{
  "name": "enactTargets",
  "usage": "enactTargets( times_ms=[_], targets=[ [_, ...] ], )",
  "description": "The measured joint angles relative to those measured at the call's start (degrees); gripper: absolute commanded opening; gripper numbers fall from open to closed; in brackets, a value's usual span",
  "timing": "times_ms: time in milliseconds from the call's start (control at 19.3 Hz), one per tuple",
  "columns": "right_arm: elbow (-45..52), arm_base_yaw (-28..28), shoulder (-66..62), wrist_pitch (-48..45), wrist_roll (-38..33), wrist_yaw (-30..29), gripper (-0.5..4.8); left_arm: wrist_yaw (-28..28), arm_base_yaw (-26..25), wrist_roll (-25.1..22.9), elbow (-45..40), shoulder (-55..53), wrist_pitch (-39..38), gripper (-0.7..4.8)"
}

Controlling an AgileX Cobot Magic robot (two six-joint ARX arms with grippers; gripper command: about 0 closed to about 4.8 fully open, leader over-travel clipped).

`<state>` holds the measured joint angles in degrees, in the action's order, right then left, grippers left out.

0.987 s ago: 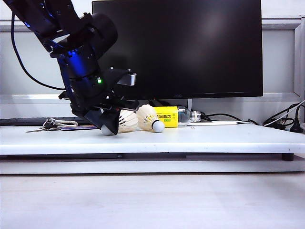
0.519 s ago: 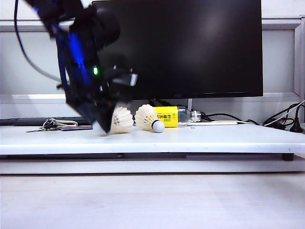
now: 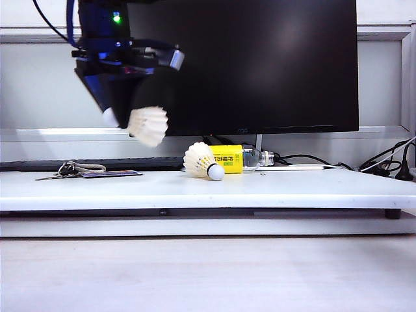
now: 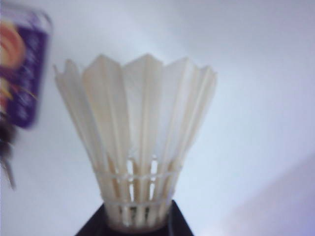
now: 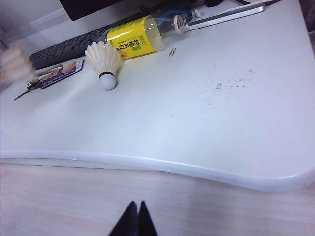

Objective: Stack the badminton balls on the table vertically.

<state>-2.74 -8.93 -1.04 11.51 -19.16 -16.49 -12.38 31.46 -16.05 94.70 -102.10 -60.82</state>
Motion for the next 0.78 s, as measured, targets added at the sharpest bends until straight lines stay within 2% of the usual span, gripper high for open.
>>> enactTargets(
  times_ms=[467,779],
  targets=[
    [0.02,0.00,0.00,0.00,0.00,0.00,-0.01,0.59,0.02,0.20,0.90,-6.03,-12.61,1.28],
    [0.00,0.00,0.02,0.00,0.00,0.00,-0.01,-1.75,0.02,0.22,10.88,-6.25,-21.09,1.29]
  ],
)
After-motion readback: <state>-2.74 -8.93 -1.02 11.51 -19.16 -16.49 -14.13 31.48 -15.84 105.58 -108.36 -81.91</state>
